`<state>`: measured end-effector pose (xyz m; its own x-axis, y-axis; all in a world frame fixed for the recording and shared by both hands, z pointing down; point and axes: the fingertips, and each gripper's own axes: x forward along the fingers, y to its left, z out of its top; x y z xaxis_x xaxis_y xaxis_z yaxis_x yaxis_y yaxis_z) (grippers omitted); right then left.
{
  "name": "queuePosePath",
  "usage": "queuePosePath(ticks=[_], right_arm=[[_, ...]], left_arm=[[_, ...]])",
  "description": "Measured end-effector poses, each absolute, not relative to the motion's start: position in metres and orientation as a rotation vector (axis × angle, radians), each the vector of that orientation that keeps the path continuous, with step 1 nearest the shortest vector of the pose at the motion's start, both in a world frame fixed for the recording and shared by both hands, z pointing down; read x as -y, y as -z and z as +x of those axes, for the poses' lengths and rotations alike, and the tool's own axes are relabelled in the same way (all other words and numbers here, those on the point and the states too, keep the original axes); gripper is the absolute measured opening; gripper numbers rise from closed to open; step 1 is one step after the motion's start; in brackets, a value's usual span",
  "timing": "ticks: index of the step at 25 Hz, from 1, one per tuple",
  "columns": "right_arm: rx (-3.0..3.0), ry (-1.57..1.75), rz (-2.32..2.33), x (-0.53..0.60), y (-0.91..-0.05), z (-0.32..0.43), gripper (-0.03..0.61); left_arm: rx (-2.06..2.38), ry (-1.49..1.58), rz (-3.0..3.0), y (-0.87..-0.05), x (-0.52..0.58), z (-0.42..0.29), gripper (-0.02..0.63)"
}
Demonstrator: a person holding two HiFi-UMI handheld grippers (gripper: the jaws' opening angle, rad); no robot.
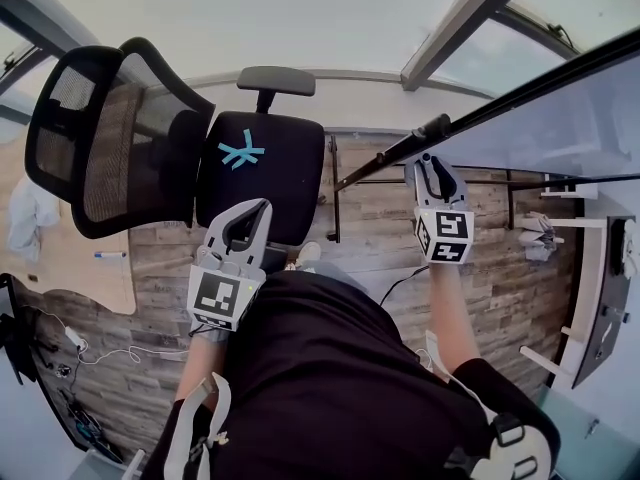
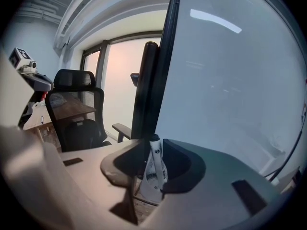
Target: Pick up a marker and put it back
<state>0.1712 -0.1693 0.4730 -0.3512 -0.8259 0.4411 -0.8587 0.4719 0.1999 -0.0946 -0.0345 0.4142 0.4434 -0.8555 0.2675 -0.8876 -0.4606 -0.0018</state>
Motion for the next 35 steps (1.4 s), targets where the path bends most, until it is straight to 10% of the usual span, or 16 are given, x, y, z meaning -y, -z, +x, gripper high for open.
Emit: queuePosePath(ticks=[35], right_arm=[[2.168, 0.015, 1.555, 0.152, -0.416, 0.174, 0.081]], left_arm=[[1.453, -0.247, 2.615, -0.404, 0.050, -0.106, 0.008]])
